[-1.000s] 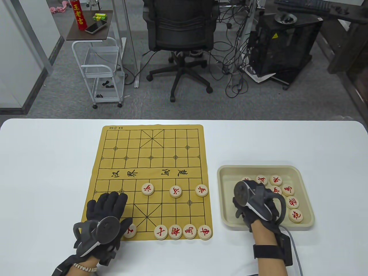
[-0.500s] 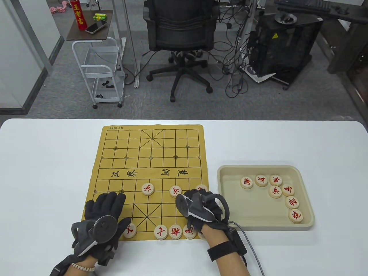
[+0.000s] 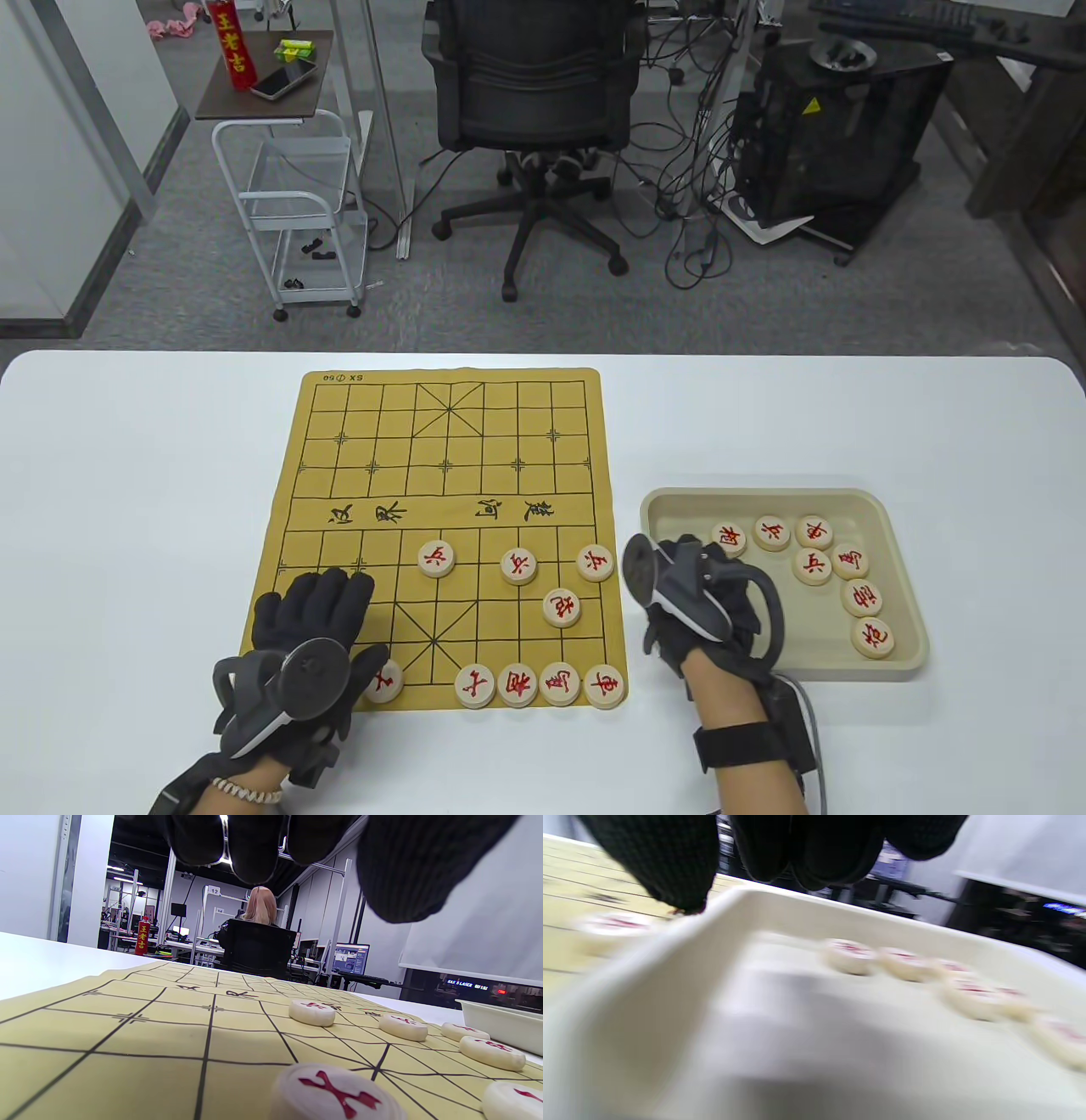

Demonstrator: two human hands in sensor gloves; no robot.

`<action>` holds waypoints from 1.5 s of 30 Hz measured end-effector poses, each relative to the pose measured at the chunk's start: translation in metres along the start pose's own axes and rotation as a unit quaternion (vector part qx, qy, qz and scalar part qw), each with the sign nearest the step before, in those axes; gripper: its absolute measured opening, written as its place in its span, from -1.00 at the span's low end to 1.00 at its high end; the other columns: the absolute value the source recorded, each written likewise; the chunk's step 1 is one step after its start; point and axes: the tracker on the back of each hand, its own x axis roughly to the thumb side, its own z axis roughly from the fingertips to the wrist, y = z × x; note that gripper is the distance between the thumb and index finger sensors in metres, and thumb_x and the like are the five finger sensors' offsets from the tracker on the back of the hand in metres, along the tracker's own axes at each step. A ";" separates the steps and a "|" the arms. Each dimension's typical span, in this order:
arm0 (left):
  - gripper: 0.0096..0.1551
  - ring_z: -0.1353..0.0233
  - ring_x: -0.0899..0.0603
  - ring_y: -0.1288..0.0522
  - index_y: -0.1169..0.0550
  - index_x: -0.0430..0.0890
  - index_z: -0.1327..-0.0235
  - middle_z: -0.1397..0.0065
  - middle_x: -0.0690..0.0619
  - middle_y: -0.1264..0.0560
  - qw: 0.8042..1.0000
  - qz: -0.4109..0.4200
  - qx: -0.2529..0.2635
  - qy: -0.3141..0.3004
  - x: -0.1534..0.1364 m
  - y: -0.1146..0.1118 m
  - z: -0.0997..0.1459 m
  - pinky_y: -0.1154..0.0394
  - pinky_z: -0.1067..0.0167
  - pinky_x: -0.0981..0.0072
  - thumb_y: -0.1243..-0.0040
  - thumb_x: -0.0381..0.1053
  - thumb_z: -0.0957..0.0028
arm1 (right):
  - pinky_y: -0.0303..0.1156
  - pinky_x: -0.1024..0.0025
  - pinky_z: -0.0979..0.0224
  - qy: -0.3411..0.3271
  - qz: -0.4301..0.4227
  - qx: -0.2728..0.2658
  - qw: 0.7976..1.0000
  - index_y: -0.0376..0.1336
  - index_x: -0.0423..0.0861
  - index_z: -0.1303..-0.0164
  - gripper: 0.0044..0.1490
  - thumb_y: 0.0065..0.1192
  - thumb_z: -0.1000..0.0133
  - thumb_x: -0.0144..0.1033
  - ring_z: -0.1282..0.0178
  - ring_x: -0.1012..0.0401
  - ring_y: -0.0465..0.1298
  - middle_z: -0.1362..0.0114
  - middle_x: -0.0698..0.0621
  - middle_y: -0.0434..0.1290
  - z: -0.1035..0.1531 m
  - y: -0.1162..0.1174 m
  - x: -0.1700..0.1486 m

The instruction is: Set up Chinese chess pieces

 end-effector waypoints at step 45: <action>0.01 -0.68 -0.45 -0.17 -0.16 0.12 -0.57 -0.71 -0.14 -0.19 1.000 0.004 -0.014 0.006 -0.001 -0.005 -0.004 0.00 -0.47 -0.54 -0.31 0.28 0.15 | 0.55 0.20 -0.15 0.197 -0.081 -0.015 0.977 0.35 0.06 -0.27 -0.17 0.66 0.15 0.17 -0.01 0.25 0.59 -0.40 -0.05 0.53 0.002 0.069 -0.133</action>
